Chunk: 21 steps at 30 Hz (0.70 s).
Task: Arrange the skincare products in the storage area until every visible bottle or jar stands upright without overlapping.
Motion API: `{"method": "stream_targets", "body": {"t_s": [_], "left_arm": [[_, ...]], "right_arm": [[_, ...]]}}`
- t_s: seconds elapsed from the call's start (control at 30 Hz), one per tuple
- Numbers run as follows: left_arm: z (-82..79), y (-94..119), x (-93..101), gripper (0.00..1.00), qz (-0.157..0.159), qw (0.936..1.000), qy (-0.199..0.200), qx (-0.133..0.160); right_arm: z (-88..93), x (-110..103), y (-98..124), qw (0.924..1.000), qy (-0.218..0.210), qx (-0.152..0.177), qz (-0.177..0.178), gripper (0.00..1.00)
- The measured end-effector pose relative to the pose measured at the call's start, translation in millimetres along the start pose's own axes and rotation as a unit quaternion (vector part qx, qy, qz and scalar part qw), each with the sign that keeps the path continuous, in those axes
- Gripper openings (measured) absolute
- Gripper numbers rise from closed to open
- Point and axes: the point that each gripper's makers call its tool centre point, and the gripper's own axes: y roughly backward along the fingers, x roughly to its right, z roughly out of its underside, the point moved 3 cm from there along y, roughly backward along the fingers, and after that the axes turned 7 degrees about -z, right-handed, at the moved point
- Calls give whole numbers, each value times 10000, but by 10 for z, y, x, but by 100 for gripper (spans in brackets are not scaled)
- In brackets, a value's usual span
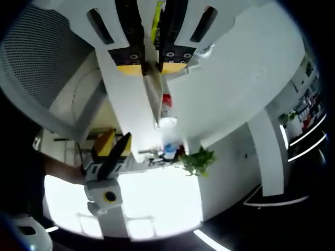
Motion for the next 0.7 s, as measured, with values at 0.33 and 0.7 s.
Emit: {"method": "stream_targets", "body": {"t_s": [0.33,0.7], "left_arm": [[-24,-68,-75,4,-17,9998,-190,10],[-23,-125,-181,4,-9,9999,-40,100]], "right_arm": [[-12,6,9,10000,-8,9,4,16],[-10,12,11,10000,-32,35,13,16]]}}
